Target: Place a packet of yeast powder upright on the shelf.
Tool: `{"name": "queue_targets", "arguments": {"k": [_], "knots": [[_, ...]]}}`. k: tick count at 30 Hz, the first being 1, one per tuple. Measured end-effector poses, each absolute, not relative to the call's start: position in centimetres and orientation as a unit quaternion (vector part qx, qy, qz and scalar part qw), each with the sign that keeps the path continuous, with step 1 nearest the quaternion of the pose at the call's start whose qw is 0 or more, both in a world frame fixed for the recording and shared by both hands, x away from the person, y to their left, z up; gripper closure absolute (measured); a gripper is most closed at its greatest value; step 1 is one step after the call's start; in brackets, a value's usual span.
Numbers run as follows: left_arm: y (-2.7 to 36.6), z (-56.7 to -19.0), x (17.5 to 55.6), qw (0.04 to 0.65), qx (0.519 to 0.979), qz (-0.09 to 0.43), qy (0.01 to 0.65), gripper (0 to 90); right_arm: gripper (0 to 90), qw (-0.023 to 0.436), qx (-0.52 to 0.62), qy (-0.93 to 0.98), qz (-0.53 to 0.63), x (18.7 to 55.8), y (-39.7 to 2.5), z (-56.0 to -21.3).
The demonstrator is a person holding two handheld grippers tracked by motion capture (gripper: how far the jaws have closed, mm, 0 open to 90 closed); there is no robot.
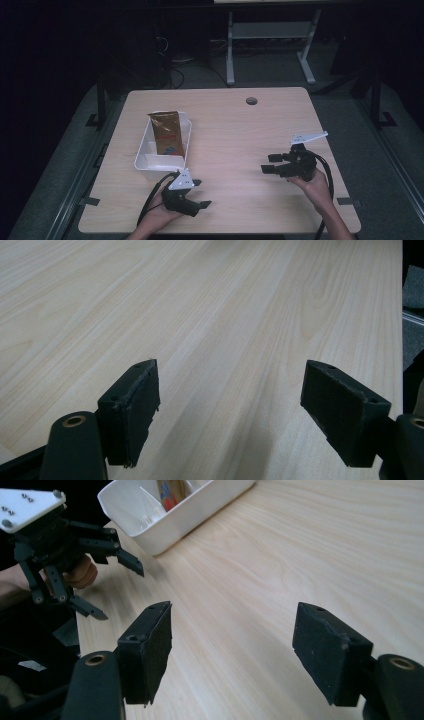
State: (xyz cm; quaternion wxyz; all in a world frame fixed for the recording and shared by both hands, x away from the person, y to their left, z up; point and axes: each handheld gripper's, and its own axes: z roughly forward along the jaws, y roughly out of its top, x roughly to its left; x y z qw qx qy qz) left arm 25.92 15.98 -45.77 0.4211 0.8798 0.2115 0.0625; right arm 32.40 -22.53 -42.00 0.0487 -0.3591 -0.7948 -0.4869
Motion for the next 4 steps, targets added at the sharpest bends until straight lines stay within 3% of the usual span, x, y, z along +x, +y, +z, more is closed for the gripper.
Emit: {"name": "queue_targets", "arguments": {"k": [4], "knots": [[15.9, -45.8, 25.9, 0.421, 0.88, 0.061, 0.212, 23.0, 30.2, 0.042, -0.365, -0.794, -0.485, 31.1, -23.2, -42.9]]}}
